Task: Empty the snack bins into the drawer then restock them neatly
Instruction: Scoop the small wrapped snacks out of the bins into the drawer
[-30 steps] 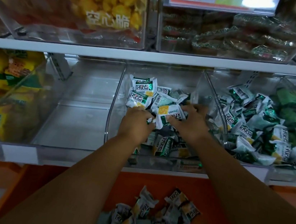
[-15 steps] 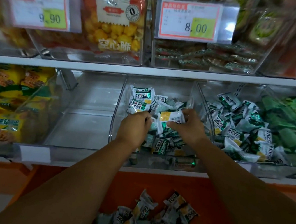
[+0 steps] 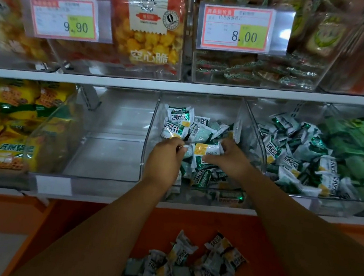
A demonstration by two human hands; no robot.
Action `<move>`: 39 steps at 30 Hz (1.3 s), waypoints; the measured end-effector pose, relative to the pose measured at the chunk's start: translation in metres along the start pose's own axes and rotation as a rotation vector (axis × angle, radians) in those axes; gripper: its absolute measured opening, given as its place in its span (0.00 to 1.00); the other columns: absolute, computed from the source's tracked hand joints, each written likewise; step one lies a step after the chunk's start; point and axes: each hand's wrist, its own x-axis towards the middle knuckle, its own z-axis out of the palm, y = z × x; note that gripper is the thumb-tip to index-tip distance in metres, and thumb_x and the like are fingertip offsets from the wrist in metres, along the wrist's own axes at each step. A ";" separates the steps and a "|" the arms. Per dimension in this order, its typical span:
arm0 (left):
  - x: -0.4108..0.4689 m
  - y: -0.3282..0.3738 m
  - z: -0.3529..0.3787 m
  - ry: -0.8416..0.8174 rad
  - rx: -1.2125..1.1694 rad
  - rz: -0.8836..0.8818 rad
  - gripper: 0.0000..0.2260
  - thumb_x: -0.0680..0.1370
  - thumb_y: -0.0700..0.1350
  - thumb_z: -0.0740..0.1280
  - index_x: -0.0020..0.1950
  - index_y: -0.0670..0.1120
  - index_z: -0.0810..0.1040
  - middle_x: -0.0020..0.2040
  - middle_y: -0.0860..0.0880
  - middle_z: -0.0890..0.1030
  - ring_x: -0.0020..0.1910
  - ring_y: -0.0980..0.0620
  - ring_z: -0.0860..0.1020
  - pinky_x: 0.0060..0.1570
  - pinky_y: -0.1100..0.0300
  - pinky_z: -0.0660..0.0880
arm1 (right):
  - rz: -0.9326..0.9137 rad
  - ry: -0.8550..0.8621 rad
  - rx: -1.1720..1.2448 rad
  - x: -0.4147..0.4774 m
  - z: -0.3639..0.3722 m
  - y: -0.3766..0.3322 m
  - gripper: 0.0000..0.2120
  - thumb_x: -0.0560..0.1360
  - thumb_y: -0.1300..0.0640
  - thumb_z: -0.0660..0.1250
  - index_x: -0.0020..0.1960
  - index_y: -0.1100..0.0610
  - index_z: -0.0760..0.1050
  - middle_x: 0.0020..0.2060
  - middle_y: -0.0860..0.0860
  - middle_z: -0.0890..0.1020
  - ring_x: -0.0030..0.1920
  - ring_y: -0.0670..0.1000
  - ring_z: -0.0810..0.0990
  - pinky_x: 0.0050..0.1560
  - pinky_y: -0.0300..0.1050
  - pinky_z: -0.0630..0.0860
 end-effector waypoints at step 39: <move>-0.211 -0.054 0.091 -0.600 -0.056 -0.144 0.09 0.80 0.50 0.66 0.57 0.47 0.79 0.56 0.49 0.80 0.53 0.51 0.78 0.54 0.57 0.75 | 0.322 -0.324 -0.079 -0.155 0.051 0.186 0.23 0.74 0.55 0.72 0.66 0.54 0.67 0.58 0.54 0.74 0.50 0.55 0.78 0.45 0.45 0.78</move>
